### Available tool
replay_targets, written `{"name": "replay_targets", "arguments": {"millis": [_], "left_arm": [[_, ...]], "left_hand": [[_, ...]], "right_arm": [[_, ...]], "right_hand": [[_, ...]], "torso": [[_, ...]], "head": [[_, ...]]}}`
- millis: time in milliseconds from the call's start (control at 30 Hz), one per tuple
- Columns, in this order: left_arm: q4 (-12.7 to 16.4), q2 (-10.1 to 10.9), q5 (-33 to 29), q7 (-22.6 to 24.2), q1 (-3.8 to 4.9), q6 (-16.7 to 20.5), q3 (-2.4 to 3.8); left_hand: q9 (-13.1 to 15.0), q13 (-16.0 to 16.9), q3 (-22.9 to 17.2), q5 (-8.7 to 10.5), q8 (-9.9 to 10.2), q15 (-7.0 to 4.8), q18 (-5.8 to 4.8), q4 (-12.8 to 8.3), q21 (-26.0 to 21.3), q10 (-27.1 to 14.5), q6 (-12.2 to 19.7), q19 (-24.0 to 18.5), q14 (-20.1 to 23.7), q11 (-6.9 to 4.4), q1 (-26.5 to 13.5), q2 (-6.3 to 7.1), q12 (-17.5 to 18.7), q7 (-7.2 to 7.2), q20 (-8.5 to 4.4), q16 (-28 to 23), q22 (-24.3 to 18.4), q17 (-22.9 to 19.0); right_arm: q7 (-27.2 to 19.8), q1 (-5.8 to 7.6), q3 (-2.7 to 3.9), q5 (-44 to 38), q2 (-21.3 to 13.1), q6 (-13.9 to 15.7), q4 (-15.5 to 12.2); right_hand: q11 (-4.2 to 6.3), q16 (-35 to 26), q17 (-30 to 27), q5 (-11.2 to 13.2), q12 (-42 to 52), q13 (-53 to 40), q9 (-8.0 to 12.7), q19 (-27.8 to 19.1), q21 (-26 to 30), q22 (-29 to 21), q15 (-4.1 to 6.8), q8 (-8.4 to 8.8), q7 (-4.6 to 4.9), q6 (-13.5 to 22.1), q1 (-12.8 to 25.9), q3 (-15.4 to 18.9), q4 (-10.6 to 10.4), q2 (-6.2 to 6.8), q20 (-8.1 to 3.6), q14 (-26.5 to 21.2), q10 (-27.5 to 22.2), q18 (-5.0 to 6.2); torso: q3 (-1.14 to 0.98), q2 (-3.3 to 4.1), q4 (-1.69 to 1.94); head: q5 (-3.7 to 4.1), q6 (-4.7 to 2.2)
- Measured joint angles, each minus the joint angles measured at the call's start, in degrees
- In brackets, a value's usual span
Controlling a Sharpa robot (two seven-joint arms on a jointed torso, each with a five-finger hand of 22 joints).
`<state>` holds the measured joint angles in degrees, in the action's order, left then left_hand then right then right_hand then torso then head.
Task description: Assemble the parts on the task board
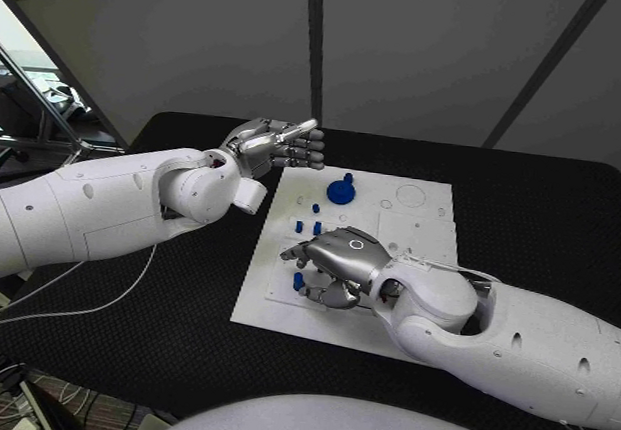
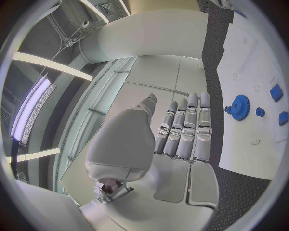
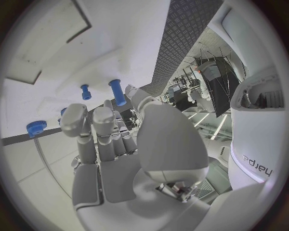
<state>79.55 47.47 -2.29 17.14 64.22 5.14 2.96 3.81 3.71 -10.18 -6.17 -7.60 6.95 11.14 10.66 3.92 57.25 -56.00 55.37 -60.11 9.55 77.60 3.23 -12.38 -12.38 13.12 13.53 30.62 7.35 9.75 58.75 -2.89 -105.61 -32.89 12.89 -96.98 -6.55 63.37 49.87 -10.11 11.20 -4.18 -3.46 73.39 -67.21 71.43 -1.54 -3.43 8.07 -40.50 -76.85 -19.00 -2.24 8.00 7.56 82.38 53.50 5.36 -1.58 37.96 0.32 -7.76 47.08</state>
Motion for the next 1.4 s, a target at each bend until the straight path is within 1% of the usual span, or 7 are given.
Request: {"name": "replay_targets", "arguments": {"millis": [267,400,500,600,667,900,1400], "left_arm": [[-0.09,0.29,0.06,-0.04,-0.01,-0.04,-0.01],[-0.07,0.40,0.07,-0.06,-0.01,-0.07,-0.02],[-0.02,0.70,0.09,-0.07,-0.01,-0.10,-0.03],[-0.03,1.05,0.09,-0.07,-0.01,-0.10,-0.05],[-0.05,1.12,0.10,-0.07,-0.01,-0.10,-0.05],[-0.04,1.29,0.11,-0.07,-0.04,-0.09,-0.17],[-0.09,1.32,0.15,-0.04,-0.09,-0.10,-0.43]], "left_hand": [[0.00,0.00,0.00,0.00,0.00,0.00,0.00,0.00,0.00,0.00,0.00,0.00,0.00,0.00,0.00,0.00,0.00,0.00,0.00,0.00,0.00,0.00],[0.00,0.00,0.23,0.00,0.00,0.00,0.00,-0.24,0.00,0.00,0.00,0.00,0.00,0.00,0.57,-0.57,0.00,0.00,0.00,-0.23,-0.32,0.10],[0.00,0.00,0.23,0.00,0.00,0.00,0.00,-0.24,0.00,0.00,0.00,0.00,0.00,0.00,0.67,-0.68,0.00,0.00,0.00,-0.23,-0.41,0.10],[0.00,0.00,0.23,0.00,0.00,0.00,-0.01,-0.24,0.00,0.00,0.00,0.00,0.00,0.00,0.67,-0.67,0.00,0.00,0.00,-0.23,-0.41,0.10],[0.00,0.00,0.23,0.00,0.00,0.00,0.00,-0.24,0.00,0.00,0.00,0.00,0.00,0.00,0.67,-0.67,0.00,0.00,0.00,-0.22,-0.41,0.10],[0.00,0.00,0.47,0.00,0.00,0.00,0.00,-0.47,0.00,0.00,0.01,0.00,0.00,0.00,0.92,-0.92,0.00,-0.01,0.00,-0.22,-0.60,0.17],[0.00,0.00,0.47,0.00,0.00,0.00,0.00,-0.47,0.00,-0.21,0.21,0.00,0.00,0.21,1.05,-1.05,0.00,-0.21,0.00,-0.22,-0.68,0.16]], "right_arm": [[0.51,-0.03,0.86,1.84,-8.46,6.54,-6.10],[2.33,0.80,2.29,7.23,-14.73,9.11,-8.00],[5.12,1.32,2.71,14.04,-19.76,10.63,-9.05],[8.23,1.49,2.85,19.93,-23.74,11.17,-10.05],[9.92,1.51,2.88,22.31,-25.34,11.13,-10.74],[15.32,1.20,2.98,25.22,-28.57,9.47,-13.11],[24.28,-2.06,2.50,24.96,-28.26,6.12,-14.29]], "right_hand": [[0.69,1.37,1.11,-0.22,5.12,-0.58,-1.20,1.33,-1.34,1.15,0.59,-2.06,1.52,-10.18,-0.58,1.74,-1.17,-0.58,-0.58,0.59,3.17,0.00],[3.55,4.61,5.38,-0.46,13.67,-4.57,-2.46,5.13,-6.17,3.41,2.55,-5.51,-0.22,-17.62,1.16,3.06,-3.61,-0.79,-1.77,1.64,18.00,-0.01],[5.39,8.79,10.99,-6.27,21.75,-12.35,-2.89,7.96,-10.17,3.52,4.36,-6.37,-1.86,-19.95,2.92,5.56,-5.31,0.93,-3.80,1.66,22.88,-1.41],[6.23,14.09,18.70,-16.07,44.23,-39.58,-4.05,9.55,-12.78,3.52,4.64,-7.90,-2.76,-21.30,5.18,9.93,-8.01,0.98,-4.51,1.57,25.98,-2.32],[6.26,16.36,22.17,-17.55,53.16,-50.81,-4.87,9.92,-13.69,3.52,4.64,-8.80,-2.73,-21.26,5.78,12.06,-9.32,0.80,-4.69,1.57,27.05,-2.31],[5.80,20.66,25.09,-15.96,66.31,-68.58,-8.35,10.29,-15.99,3.51,4.64,-13.03,-2.84,-18.35,7.55,19.58,-14.26,-0.08,-4.49,1.56,29.04,-2.29],[5.62,22.68,25.07,-14.85,68.84,-70.77,-11.81,10.49,-18.37,3.50,4.63,-17.52,-2.66,-14.88,7.04,24.93,-14.51,-1.10,-4.29,1.56,30.04,-3.18]], "torso": [[-0.01,-0.19,-0.29],[0.03,-0.43,-0.51],[0.12,-0.62,-0.68],[0.18,-0.79,-0.96],[0.20,-0.90,-1.19],[0.12,-1.07,-1.92],[0.08,-1.22,-2.08]], "head": [[1.15,-0.51],[3.28,-0.82],[5.03,-1.19],[6.42,-1.50],[7.16,-1.57],[8.73,-1.71],[9.51,-1.52]]}}
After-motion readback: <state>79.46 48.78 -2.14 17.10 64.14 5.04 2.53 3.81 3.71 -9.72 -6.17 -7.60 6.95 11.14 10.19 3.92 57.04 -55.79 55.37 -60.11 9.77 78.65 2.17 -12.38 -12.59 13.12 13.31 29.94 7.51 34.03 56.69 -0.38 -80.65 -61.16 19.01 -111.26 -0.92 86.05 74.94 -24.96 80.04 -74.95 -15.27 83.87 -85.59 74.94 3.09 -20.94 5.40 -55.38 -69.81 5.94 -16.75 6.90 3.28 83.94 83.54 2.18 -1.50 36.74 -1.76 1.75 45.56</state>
